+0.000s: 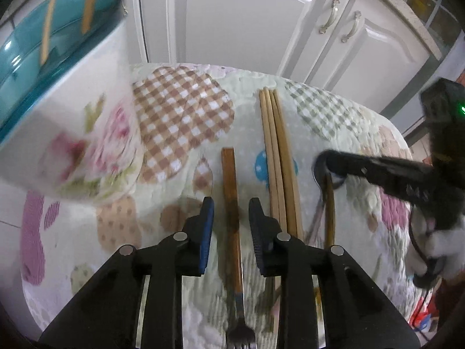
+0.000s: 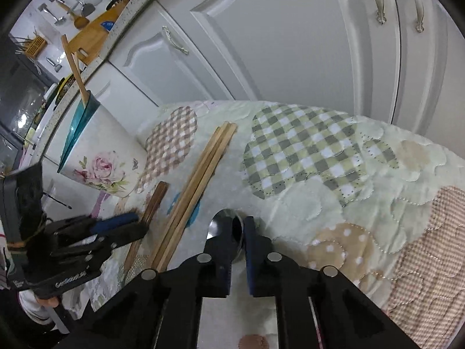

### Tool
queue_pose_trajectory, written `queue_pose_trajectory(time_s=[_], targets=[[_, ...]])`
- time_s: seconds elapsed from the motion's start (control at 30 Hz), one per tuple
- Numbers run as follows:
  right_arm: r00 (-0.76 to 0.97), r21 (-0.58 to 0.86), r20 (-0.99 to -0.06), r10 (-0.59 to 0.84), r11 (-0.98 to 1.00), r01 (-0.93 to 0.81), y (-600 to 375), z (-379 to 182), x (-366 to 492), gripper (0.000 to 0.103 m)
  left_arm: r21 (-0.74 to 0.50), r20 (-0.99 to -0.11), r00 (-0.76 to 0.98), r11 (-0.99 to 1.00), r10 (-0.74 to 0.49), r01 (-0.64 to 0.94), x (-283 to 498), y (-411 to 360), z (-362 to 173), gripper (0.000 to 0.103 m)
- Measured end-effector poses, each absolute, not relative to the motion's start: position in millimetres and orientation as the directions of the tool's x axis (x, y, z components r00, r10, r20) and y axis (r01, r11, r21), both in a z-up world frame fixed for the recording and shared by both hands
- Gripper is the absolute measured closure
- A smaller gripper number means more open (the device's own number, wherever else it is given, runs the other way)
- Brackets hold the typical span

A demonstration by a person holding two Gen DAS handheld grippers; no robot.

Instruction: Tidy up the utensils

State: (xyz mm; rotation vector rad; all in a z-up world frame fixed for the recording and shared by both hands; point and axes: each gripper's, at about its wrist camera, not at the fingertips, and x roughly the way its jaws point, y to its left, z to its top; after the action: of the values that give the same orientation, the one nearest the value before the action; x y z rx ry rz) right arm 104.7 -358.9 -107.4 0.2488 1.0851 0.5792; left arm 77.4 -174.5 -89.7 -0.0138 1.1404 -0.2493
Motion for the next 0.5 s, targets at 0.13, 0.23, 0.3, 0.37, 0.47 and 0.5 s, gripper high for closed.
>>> queue_pose_trajectory(time_s=[0.13, 0.23, 0.3, 0.37, 0.47, 0.5], targets=[[0.369, 0.43, -0.765, 0.528, 0.845, -0.317, -363.8, -98.0, 100.0, 0.099, -0.125, -0.901, 0.392, 0.976, -0.188, 0.18, 92.6, -179.8, -96.4, 0.079], [0.408, 0.427, -0.752, 0.517, 0.855, -0.296, -377.9, -85.4, 95.5, 0.1, -0.112, -0.897, 0.401, 0.974, -0.185, 0.197, 95.2, -183.6, -96.9, 0.089], [0.44, 0.418, -0.742, 0.505, 0.863, -0.284, -387.3, -74.3, 91.2, 0.1, -0.139, -0.898, 0.391, 0.973, -0.203, 0.186, 94.4, -178.8, -94.8, 0.095], [0.466, 0.416, -0.73, 0.5, 0.866, -0.277, -394.9, -63.5, 86.2, 0.101, -0.177, -0.888, 0.397, 0.969, -0.234, 0.174, 90.1, -170.7, -87.5, 0.095], [0.508, 0.4, -0.714, 0.483, 0.876, -0.271, -403.9, -45.2, 80.9, 0.1, -0.22, -0.861, 0.431, 0.962, -0.271, 0.165, 79.6, -155.3, -68.1, 0.095], [0.518, 0.399, -0.707, 0.482, 0.876, -0.271, -405.9, -39.4, 79.2, 0.1, -0.234, -0.85, 0.443, 0.958, -0.284, 0.165, 75.6, -150.4, -60.3, 0.095]])
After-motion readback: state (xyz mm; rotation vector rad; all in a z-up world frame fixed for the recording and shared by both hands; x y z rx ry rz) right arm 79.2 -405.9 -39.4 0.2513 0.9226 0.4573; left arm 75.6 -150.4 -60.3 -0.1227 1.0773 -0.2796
